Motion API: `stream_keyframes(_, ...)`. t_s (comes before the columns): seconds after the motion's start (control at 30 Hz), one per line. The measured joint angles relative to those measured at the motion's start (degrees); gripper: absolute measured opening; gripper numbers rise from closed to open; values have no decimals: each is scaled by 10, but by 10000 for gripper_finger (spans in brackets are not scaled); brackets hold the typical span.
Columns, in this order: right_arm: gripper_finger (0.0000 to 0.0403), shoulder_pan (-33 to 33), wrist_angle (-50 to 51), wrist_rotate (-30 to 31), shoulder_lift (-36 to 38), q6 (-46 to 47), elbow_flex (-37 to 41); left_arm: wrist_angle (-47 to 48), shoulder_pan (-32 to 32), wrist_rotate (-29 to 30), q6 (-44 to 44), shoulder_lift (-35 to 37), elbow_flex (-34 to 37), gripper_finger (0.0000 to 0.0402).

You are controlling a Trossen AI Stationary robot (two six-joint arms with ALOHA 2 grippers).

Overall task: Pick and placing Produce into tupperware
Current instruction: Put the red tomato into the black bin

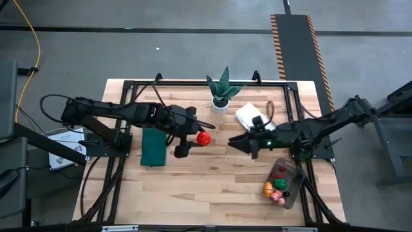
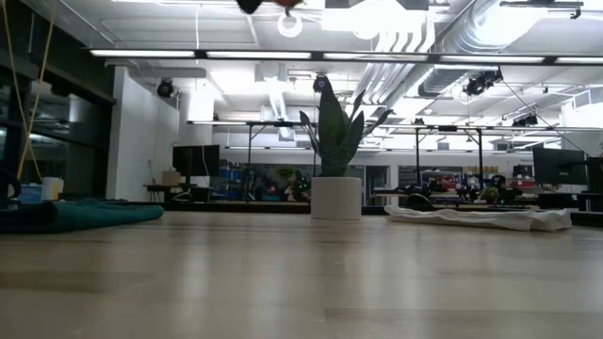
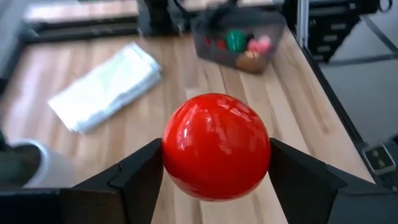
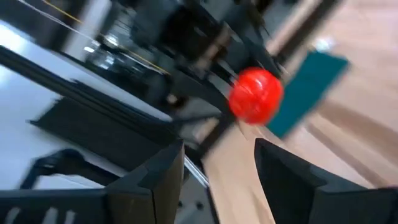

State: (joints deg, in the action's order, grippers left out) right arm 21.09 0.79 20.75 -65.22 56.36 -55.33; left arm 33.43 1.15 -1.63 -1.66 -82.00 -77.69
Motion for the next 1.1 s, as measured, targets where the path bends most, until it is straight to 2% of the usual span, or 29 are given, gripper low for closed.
stream_keyframes(0.27,198,-20,-6,17,85,-77,0,8,0,37,-18,0,-73,258)
stream_keyframes(0.43,213,-42,88,28,114,-44,0,7,0,50,-26,0,-108,254)
stream_keyframes(0.57,235,-58,103,24,109,-24,0,6,0,52,-26,0,-134,257)
stream_keyframes(0.8,250,-91,31,-40,71,-43,0,6,0,65,-35,0,-170,255)
stream_keyframes(1.0,250,-119,-127,-131,26,-78,0,6,0,70,-40,0,-187,258)
stream_keyframes(1.1,250,-131,-167,-157,11,-85,0,6,0,73,-41,0,-192,258)
